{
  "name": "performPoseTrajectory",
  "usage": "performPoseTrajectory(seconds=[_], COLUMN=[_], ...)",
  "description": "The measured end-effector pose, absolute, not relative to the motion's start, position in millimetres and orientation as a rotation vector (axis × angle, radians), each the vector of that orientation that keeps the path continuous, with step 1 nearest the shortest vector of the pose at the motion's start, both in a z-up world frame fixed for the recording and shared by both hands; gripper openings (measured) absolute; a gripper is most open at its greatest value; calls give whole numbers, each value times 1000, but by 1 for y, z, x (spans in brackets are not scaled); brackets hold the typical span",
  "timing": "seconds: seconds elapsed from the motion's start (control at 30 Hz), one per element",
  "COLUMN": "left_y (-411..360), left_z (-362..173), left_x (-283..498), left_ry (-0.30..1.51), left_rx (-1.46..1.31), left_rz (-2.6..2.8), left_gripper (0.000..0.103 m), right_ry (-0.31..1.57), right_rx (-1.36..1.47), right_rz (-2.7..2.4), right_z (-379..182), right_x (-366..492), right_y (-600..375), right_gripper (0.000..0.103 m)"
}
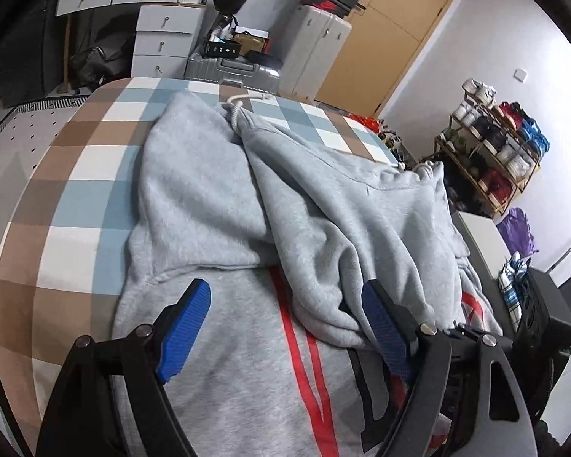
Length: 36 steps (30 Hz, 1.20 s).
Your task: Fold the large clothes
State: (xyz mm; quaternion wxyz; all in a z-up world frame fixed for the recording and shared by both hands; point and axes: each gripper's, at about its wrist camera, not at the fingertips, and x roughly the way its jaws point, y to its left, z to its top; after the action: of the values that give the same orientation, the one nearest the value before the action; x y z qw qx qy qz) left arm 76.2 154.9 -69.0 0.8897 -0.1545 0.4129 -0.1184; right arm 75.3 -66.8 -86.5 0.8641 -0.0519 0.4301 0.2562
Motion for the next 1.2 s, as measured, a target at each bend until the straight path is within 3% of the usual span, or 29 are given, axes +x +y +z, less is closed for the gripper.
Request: performPoseTrajectory(seconds=[0.1, 0.17, 0.4, 0.57, 0.83, 1.03, 1.13, 1.2], left_y=[148, 143, 111, 85, 63, 100, 132, 159], left_z=[-70, -70, -63, -55, -112, -70, -41, -29], left_x=[78, 80, 94, 102, 133, 118, 125, 135], left_ry=[870, 876, 924, 870, 1071, 1007, 948, 920], left_rx=[-298, -283, -340, -356, -360, -375, -231, -184], left_rz=[-250, -253, -422, -507, -507, -467, -279, -186], left_gripper=[78, 78, 78, 78, 78, 78, 78, 78], right_ry=[890, 886, 770, 752, 864, 855, 828, 845], right_rx=[-99, -75, 161, 347, 473, 381, 333, 208], right_rz=[535, 563, 564, 482, 452, 393, 294, 238], right_z=[-86, -81, -52, -54, -88, -70, -46, -37], right_x=[73, 71, 64, 81, 113, 110, 129, 162], right_y=[-65, -70, -124, -159, -186, -200, -219, -224], right_gripper=[34, 54, 83, 85, 84, 84, 99, 100])
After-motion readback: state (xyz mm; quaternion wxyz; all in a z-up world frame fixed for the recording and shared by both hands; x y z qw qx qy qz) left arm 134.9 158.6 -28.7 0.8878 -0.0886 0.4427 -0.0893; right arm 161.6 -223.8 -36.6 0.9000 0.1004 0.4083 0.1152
